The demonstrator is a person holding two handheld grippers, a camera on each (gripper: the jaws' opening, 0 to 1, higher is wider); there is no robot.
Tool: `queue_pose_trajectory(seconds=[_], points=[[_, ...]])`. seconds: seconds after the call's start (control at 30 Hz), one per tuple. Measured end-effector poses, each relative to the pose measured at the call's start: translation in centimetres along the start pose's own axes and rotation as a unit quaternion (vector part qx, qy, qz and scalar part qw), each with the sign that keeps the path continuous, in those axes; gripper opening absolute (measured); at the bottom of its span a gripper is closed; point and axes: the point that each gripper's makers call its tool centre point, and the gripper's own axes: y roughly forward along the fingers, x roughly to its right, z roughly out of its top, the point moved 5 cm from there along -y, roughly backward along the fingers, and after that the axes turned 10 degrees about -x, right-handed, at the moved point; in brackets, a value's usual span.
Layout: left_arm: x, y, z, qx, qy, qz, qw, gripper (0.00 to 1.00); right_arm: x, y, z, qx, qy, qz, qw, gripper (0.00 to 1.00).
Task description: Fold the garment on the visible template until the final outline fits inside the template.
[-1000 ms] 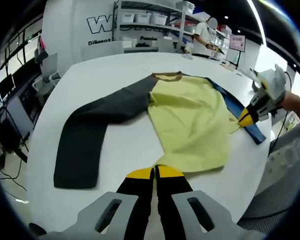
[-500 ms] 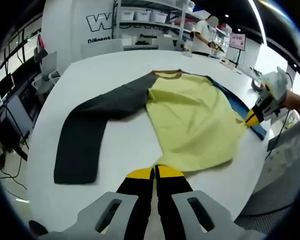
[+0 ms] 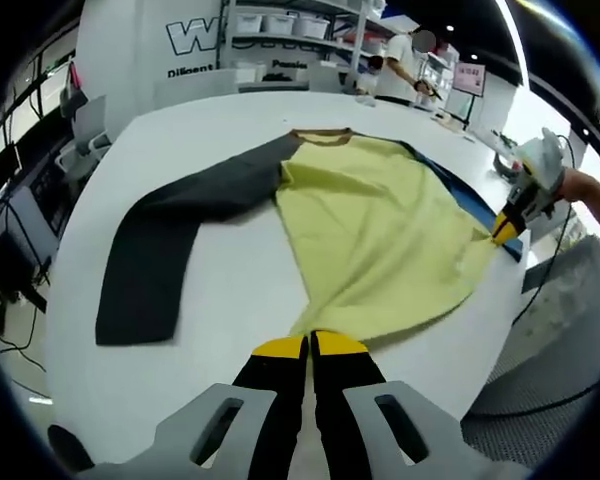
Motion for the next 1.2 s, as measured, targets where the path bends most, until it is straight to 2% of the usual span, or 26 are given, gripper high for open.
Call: queue_pose_trajectory(seconds=[0.1, 0.17, 0.33, 0.5, 0.77, 0.97, 1.2], points=[[1.2, -0.7, 0.3, -0.003, 0.027, -0.016, 0.9995, 0.00, 0.2, -0.1, -0.5, -0.012, -0.010, -0.008, 0.9998, 0.00], [1.5, -0.7, 0.0, -0.017, 0.033, -0.016, 0.9992, 0.00, 0.5, -0.1, -1.0, -0.017, -0.004, -0.007, 0.9998, 0.00], [2.3, -0.4, -0.6, -0.024, 0.041, -0.034, 0.9983, 0.00, 0.7, -0.3, -2.0, -0.035, -0.001, -0.004, 0.9994, 0.00], [3.2, -0.5, -1.2, -0.044, 0.086, -0.046, 0.9943, 0.00, 0.5, -0.4, -2.7, -0.034, -0.003, -0.003, 0.9994, 0.00], [4.3, -0.3, -2.4, -0.080, 0.131, -0.062, 0.9862, 0.00, -0.2, -0.6, -4.0, -0.067, 0.012, 0.014, 0.9976, 0.00], [4.8, -0.5, -2.9, -0.090, 0.131, -0.068, 0.9849, 0.00, -1.1, -0.7, -5.0, -0.087, 0.033, 0.028, 0.9953, 0.00], [5.3, -0.8, -3.6, -0.110, 0.144, -0.072, 0.9809, 0.00, -1.6, -0.7, -5.4, -0.093, 0.046, 0.039, 0.9938, 0.00]])
